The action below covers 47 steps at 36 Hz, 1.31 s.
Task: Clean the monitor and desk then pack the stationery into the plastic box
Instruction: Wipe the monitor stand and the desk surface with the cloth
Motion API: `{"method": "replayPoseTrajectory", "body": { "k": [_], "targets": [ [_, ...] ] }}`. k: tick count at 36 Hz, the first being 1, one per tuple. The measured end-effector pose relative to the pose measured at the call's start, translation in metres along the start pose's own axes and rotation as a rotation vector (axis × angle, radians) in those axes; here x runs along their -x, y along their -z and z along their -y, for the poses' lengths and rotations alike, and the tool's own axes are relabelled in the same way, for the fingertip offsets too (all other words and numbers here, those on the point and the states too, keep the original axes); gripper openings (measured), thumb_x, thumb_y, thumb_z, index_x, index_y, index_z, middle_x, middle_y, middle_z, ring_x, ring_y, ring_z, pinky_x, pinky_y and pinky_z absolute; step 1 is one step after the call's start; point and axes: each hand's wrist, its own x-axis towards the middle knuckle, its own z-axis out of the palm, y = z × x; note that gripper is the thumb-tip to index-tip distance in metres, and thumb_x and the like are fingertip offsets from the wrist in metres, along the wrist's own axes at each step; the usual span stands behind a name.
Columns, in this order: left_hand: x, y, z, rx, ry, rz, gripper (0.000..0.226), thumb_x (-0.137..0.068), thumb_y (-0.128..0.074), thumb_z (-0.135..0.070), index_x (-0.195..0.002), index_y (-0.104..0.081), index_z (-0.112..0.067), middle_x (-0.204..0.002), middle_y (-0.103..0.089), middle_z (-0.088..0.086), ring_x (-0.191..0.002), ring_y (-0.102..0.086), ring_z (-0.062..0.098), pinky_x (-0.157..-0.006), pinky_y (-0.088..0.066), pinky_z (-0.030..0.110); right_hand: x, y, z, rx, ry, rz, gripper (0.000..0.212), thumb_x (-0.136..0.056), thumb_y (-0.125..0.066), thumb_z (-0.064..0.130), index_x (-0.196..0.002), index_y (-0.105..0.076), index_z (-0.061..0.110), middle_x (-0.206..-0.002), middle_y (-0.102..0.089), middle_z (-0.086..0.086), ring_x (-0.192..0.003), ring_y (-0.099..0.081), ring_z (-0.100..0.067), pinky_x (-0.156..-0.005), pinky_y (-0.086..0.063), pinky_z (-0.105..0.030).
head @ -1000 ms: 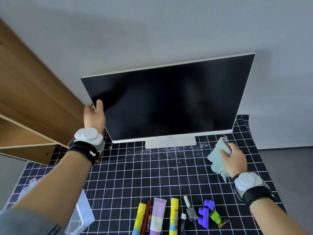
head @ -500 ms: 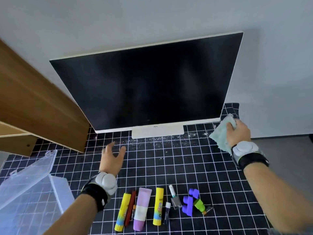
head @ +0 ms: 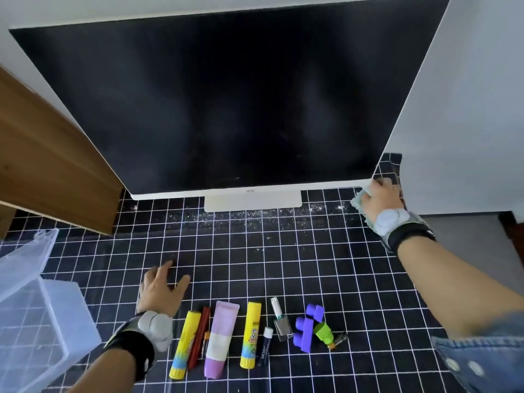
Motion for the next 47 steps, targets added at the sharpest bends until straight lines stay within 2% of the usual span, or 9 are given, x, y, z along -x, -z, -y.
{"method": "replayPoseTrajectory", "body": {
  "k": [10, 23, 26, 32, 36, 38, 41, 44, 47],
  "targets": [
    [-0.001, -0.017, 0.010, -0.145, 0.037, -0.004, 0.080, -0.088, -0.057, -0.062, -0.153, -0.013, -0.048, -0.165, -0.005, 0.003, -0.148, -0.012, 0.034, -0.117, -0.024, 0.056, 0.036, -0.030, 0.012, 0.093, 0.139, -0.112, 0.044, -0.091, -0.059, 0.023, -0.135, -0.055, 0.030, -0.132, -0.044, -0.008, -0.105, -0.045, -0.037, -0.072, -0.048, -0.045],
    [-0.001, -0.017, 0.010, -0.196, 0.024, -0.015, 0.081, -0.089, -0.053, -0.066, -0.155, -0.012, -0.044, -0.165, -0.005, 0.007, -0.149, -0.009, 0.034, -0.116, -0.023, 0.056, 0.100, -0.057, 0.051, 0.150, 0.459, -0.006, 0.059, -0.084, -0.061, 0.018, -0.139, -0.045, 0.032, -0.138, -0.041, -0.001, -0.103, -0.046, -0.030, -0.076, -0.051, -0.047],
    [-0.002, -0.015, 0.010, -0.202, 0.014, 0.000, 0.082, -0.088, -0.054, -0.066, -0.155, -0.012, -0.044, -0.164, -0.007, 0.007, -0.148, -0.011, 0.035, -0.115, -0.025, 0.057, 0.094, -0.053, 0.047, 0.030, 0.509, -0.016, 0.056, -0.083, -0.066, 0.009, -0.132, -0.056, 0.033, -0.132, -0.048, 0.006, -0.097, -0.046, -0.026, -0.069, -0.053, -0.044],
    [-0.008, -0.007, 0.013, -0.197, 0.002, 0.009, 0.086, -0.081, -0.070, -0.060, -0.152, -0.023, -0.044, -0.158, -0.018, 0.009, -0.140, -0.021, 0.038, -0.109, -0.033, 0.059, 0.082, -0.020, 0.009, -0.133, 0.271, -0.210, 0.049, -0.082, -0.052, 0.003, -0.124, -0.065, 0.022, -0.121, -0.054, -0.011, -0.101, -0.047, -0.038, -0.064, -0.048, -0.041],
    [-0.008, -0.005, 0.009, -0.185, 0.014, 0.014, 0.089, -0.079, -0.074, -0.055, -0.151, -0.023, -0.045, -0.158, -0.016, 0.008, -0.140, -0.021, 0.038, -0.106, -0.036, 0.060, 0.063, -0.022, -0.036, -0.094, 0.095, -0.301, 0.056, -0.078, -0.031, 0.024, -0.126, -0.060, 0.030, -0.108, -0.059, -0.014, -0.094, -0.051, -0.039, -0.066, -0.046, -0.039],
    [-0.008, -0.005, 0.006, -0.185, 0.017, 0.022, 0.090, -0.080, -0.074, -0.054, -0.152, -0.020, -0.046, -0.161, -0.011, 0.007, -0.143, -0.017, 0.037, -0.107, -0.035, 0.061, 0.052, -0.027, -0.048, -0.121, -0.007, -0.280, 0.053, -0.086, -0.032, 0.008, -0.128, -0.061, 0.023, -0.108, -0.059, -0.019, -0.094, -0.053, -0.042, -0.067, -0.046, -0.041],
    [-0.010, -0.004, 0.005, -0.199, 0.019, 0.036, 0.091, -0.081, -0.073, -0.054, -0.152, -0.017, -0.047, -0.163, -0.006, 0.007, -0.145, -0.013, 0.036, -0.108, -0.034, 0.061, 0.044, -0.032, -0.040, -0.158, -0.009, -0.266, 0.054, -0.084, -0.046, -0.006, -0.132, -0.058, 0.016, -0.114, -0.056, -0.023, -0.098, -0.054, -0.047, -0.075, -0.051, -0.050],
    [-0.010, -0.004, 0.006, -0.205, 0.018, 0.042, 0.092, -0.081, -0.072, -0.055, -0.153, -0.016, -0.047, -0.163, -0.005, 0.007, -0.146, -0.012, 0.036, -0.108, -0.033, 0.062, 0.036, -0.035, -0.019, -0.146, 0.004, -0.220, 0.054, -0.084, -0.048, -0.001, -0.133, -0.058, 0.018, -0.128, -0.052, -0.017, -0.103, -0.049, -0.044, -0.082, -0.045, -0.046],
    [-0.010, -0.004, 0.007, -0.217, 0.014, 0.040, 0.092, -0.081, -0.072, -0.056, -0.153, -0.015, -0.046, -0.163, -0.005, 0.007, -0.145, -0.012, 0.036, -0.108, -0.033, 0.062, 0.016, -0.035, -0.002, -0.119, 0.059, -0.154, 0.051, -0.080, -0.042, 0.010, -0.127, -0.061, 0.014, -0.126, -0.056, -0.016, -0.108, -0.050, -0.042, -0.087, -0.036, -0.040]
  ]
}}
